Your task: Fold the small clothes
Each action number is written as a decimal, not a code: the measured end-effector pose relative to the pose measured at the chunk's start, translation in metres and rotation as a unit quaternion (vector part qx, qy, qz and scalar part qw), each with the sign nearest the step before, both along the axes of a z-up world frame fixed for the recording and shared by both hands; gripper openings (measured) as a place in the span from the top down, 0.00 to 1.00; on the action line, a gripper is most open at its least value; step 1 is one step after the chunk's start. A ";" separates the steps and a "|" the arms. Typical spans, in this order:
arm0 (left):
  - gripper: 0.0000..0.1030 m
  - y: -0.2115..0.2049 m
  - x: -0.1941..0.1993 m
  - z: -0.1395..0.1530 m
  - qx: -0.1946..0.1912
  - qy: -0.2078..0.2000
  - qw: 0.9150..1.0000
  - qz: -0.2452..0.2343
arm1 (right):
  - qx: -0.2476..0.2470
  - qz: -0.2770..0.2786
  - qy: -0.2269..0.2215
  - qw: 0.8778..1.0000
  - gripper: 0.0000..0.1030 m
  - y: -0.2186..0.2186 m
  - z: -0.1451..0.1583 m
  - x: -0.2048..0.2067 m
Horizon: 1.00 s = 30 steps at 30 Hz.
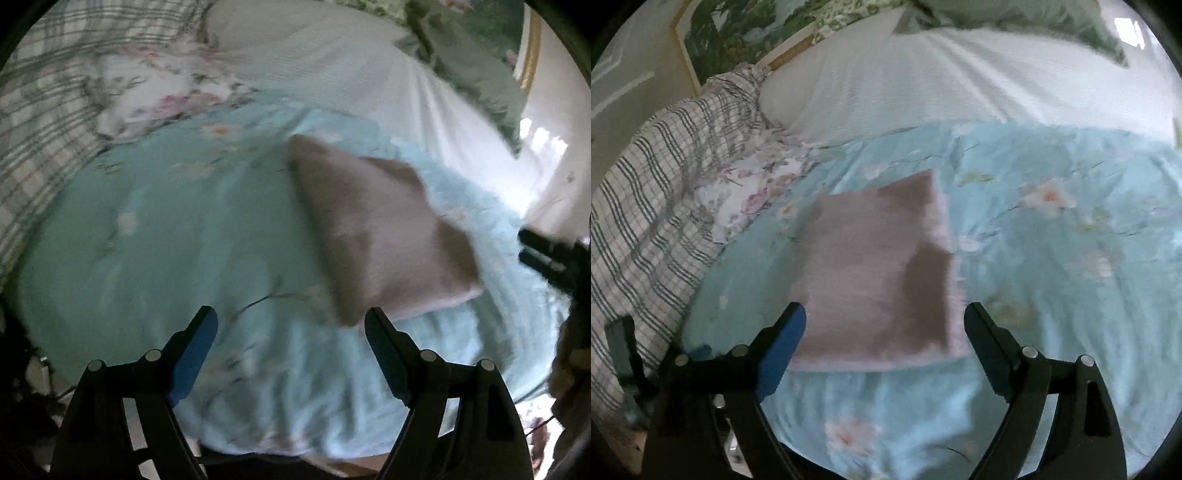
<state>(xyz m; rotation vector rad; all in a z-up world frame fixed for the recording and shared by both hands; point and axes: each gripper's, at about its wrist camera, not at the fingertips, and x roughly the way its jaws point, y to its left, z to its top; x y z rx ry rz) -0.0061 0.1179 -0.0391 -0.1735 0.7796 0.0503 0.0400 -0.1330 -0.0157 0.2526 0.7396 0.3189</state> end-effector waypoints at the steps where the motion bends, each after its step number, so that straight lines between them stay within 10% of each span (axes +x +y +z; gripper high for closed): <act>1: 0.20 0.002 -0.001 -0.004 0.004 0.007 1.000 0.011 | 0.004 0.018 0.000 1.000 0.15 0.005 -0.003 0.005; 8: 0.20 -0.013 0.037 -0.010 -0.004 0.043 0.999 0.022 | 0.005 0.080 -0.004 0.997 0.15 0.005 -0.014 0.026; 18: 0.20 -0.061 0.104 0.011 0.086 0.155 0.984 -0.011 | -0.056 0.129 0.085 0.986 0.14 -0.014 -0.020 0.058; 30: 0.20 -0.089 0.109 0.037 0.179 0.123 0.975 -0.035 | -0.077 0.137 0.094 0.983 0.03 -0.024 -0.015 0.070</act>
